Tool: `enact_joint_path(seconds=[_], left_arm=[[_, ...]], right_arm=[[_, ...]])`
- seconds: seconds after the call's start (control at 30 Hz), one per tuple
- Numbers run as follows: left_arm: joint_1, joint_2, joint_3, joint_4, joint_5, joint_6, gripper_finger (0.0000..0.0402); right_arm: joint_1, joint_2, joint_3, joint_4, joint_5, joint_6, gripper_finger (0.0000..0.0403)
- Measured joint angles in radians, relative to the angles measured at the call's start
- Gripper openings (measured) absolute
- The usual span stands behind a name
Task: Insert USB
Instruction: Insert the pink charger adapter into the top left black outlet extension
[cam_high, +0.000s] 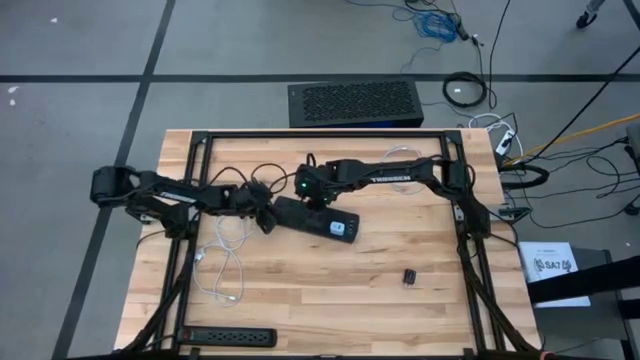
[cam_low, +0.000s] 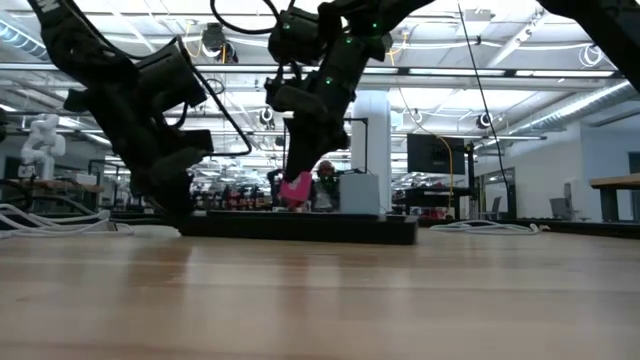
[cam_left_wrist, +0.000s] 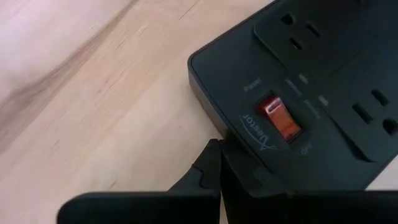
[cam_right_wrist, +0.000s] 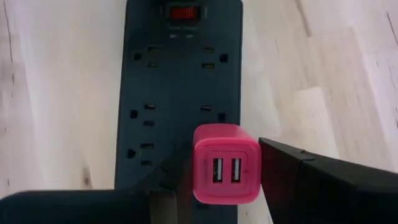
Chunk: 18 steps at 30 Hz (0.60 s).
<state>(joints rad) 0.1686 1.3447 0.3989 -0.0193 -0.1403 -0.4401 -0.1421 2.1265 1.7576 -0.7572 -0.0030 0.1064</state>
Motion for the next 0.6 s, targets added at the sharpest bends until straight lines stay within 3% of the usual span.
enact_joint_path(seconds=[0.6], left_arm=[[-0.007, 0.015, 0.001, 0.043, 0.002, -0.022, 0.0002]], right_arm=[[0.028, -0.008, 0.023, -0.083, -0.028, 0.039, 0.0116]])
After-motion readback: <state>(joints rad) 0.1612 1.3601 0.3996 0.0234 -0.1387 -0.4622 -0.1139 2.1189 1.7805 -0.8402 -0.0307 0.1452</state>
